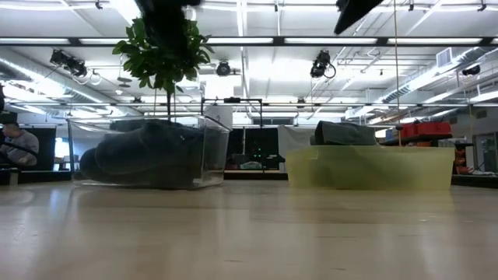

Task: Pick & Place hat
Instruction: Return to Home Position

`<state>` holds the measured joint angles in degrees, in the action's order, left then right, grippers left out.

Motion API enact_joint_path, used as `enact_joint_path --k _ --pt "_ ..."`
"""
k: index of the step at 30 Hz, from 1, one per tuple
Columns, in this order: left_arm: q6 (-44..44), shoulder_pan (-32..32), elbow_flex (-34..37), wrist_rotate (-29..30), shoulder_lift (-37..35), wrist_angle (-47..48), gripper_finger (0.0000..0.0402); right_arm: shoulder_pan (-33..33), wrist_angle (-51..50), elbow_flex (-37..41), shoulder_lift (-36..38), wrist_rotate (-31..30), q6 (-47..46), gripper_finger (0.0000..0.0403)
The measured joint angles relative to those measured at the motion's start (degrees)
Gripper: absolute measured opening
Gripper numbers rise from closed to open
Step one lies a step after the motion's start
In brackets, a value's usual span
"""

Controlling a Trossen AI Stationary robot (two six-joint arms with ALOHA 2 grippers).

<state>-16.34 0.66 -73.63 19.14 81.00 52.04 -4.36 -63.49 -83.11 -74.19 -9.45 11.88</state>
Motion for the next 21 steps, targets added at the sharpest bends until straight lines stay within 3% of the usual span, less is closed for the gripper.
enact_joint_path --k 7,13,17,21 --pt "-4.4 -12.4 0.7 18.9 -17.8 2.3 0.0003 2.6 4.4 1.3 9.6 0.0 0.6 0.0005" --pt "-8.4 -23.3 12.2 29.9 -31.3 1.5 0.0003 2.9 14.9 16.6 25.6 0.0 -1.6 0.0005" --pt "-6.5 -27.4 24.4 31.0 -39.9 -3.2 0.0003 2.9 21.5 30.7 37.7 -0.1 -4.5 0.0004" --pt "-2.8 -28.8 38.3 28.5 -47.6 -16.8 0.0003 2.9 30.8 44.0 50.0 -0.2 -4.2 0.0004"
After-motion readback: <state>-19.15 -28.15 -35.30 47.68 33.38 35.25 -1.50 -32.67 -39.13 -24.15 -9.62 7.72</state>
